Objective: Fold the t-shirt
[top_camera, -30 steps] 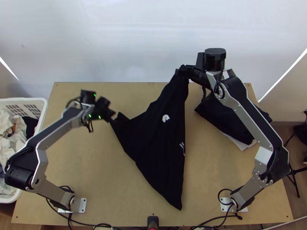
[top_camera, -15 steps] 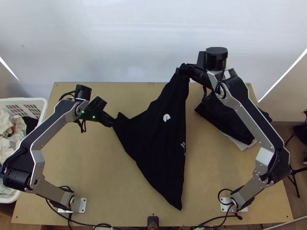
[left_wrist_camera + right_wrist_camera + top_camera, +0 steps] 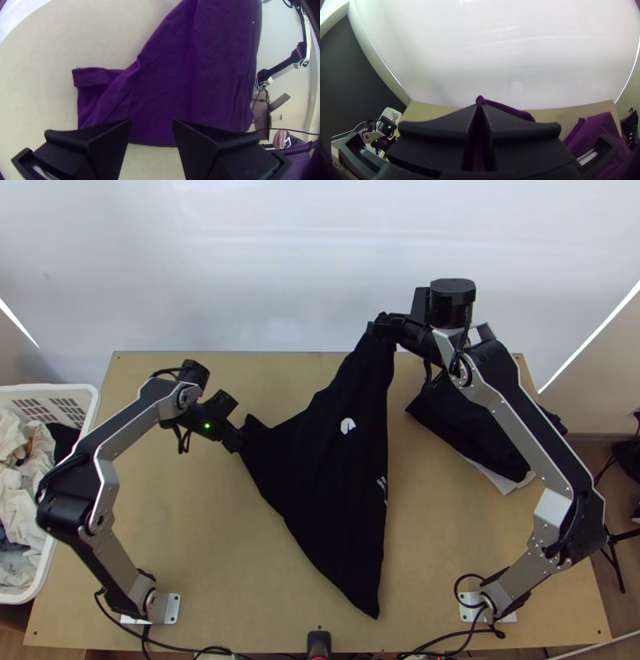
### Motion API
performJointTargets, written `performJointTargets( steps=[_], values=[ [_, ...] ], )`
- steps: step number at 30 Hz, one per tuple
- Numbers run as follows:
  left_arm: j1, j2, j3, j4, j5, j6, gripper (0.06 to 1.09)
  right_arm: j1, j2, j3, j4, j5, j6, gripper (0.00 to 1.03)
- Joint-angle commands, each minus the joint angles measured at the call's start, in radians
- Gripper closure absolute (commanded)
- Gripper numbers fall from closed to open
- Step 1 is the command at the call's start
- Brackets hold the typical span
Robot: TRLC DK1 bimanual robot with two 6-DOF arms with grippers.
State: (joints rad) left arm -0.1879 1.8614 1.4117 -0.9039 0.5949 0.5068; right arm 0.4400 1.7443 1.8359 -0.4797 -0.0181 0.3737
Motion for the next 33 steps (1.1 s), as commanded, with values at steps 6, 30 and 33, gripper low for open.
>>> performJointTargets(
  steps=[6, 30, 33],
  values=[
    [0.022, 0.104, 0.052, 0.085, -0.063, 0.056, 0.43, 0.0, 0.006, 0.0, 0.003, 0.0, 0.001, 1.0],
    [0.028, 0.133, 0.104, -0.081, -0.078, 0.095, 1.05, 0.017, 0.026, 0.011, 0.01, 0.0, 0.001, 1.0],
    [0.053, 0.127, 0.125, -0.058, -0.069, 0.044, 1.05, 0.016, 0.026, 0.017, 0.01, 0.0, 0.002, 1.0]
  ],
)
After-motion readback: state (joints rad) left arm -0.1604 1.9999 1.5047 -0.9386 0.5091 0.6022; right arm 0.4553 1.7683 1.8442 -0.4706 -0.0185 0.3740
